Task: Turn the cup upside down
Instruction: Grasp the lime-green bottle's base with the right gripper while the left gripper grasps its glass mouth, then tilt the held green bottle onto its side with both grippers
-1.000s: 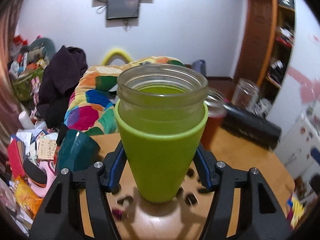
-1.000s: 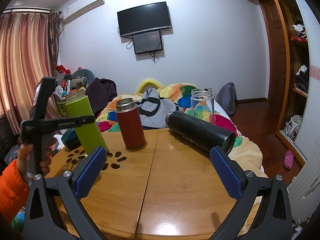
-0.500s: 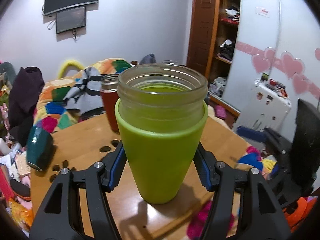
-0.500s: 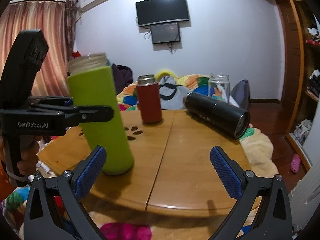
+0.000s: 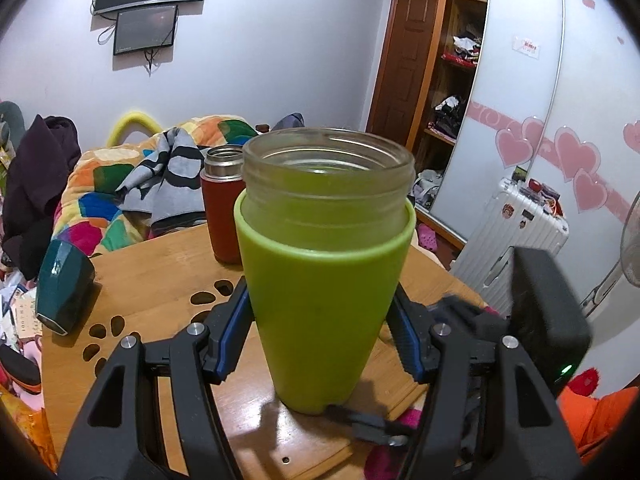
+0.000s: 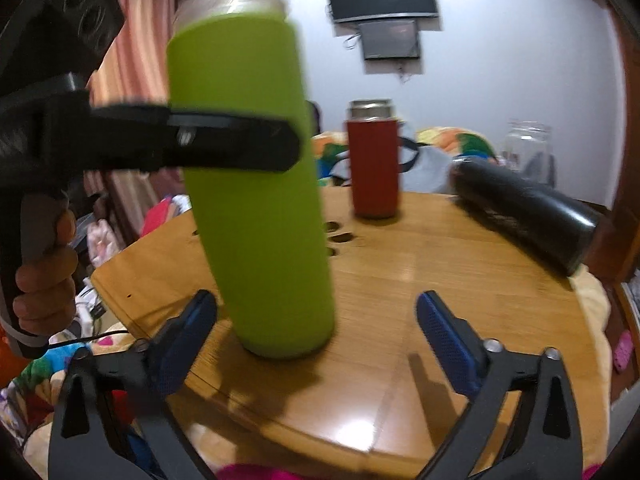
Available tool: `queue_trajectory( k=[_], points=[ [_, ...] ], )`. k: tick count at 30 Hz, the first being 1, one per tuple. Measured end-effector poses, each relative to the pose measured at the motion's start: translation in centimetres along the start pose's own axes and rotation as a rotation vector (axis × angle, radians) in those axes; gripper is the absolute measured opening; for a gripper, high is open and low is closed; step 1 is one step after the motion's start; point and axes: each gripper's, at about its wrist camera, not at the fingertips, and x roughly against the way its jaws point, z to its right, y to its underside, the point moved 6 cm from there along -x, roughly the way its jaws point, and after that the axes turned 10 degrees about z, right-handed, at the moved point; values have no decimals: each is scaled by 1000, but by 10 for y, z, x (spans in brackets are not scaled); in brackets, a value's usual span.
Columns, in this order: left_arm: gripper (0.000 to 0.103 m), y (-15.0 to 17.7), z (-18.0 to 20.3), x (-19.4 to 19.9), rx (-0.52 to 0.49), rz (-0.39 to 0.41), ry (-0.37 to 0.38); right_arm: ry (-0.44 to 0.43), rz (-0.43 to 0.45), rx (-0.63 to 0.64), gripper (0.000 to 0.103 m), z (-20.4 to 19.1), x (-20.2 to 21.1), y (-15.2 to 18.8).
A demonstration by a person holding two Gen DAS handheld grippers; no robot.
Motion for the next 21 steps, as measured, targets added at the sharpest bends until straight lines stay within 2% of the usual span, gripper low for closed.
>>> queue_trajectory(
  k=[7, 17, 21],
  points=[
    [63, -1, -15, 2, 77, 18, 41, -79, -35, 22, 66, -15, -24, 2],
    [63, -2, -39, 5, 207, 13, 104, -47, -18, 78, 65, -21, -22, 0],
    [63, -1, -50, 5, 271, 16, 117, -60, -21, 84, 65, -24, -14, -1]
  ],
)
